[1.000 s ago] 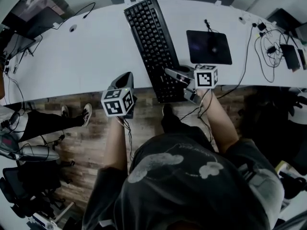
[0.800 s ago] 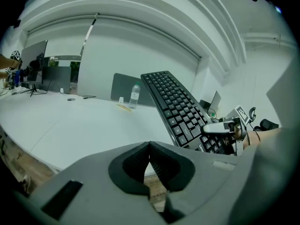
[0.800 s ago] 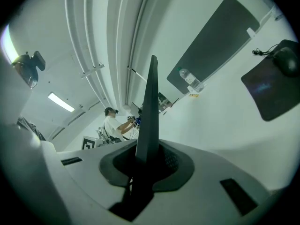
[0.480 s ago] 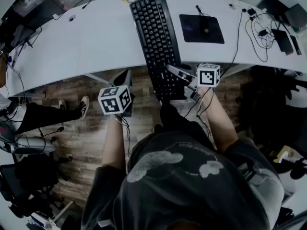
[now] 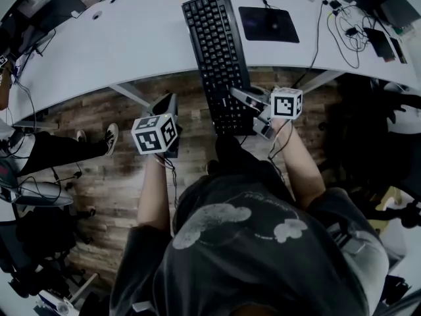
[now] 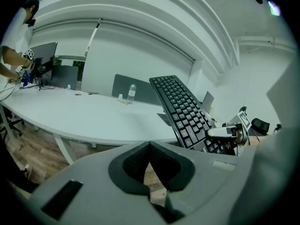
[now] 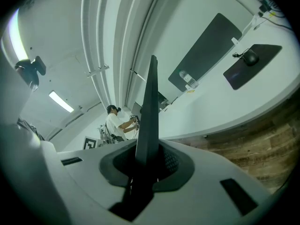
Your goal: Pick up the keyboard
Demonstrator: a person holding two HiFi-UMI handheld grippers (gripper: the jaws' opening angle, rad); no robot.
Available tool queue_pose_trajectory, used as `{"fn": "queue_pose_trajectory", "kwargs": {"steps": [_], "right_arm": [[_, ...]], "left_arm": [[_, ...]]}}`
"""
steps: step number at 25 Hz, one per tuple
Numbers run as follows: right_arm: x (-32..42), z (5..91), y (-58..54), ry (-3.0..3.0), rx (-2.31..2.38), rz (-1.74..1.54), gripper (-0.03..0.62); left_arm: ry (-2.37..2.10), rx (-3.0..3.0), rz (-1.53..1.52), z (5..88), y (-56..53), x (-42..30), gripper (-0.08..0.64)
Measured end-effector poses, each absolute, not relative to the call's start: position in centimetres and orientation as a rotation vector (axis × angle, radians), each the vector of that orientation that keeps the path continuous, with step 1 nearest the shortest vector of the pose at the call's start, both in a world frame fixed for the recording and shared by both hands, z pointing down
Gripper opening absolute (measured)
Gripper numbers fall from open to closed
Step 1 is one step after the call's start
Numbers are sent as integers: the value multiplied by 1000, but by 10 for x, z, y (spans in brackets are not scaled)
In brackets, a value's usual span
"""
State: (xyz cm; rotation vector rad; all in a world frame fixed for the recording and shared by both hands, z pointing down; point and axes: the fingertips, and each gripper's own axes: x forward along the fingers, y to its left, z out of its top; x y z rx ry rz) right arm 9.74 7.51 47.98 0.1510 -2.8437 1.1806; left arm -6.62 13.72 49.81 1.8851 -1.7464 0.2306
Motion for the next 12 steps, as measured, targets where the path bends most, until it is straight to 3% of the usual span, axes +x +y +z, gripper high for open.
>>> {"fn": "queue_pose_trajectory", "kwargs": {"steps": [12], "right_arm": [[113,496,106,-2811,180,1208,55]], "left_arm": [[-1699,1875,214,509,169,-55,2]]}}
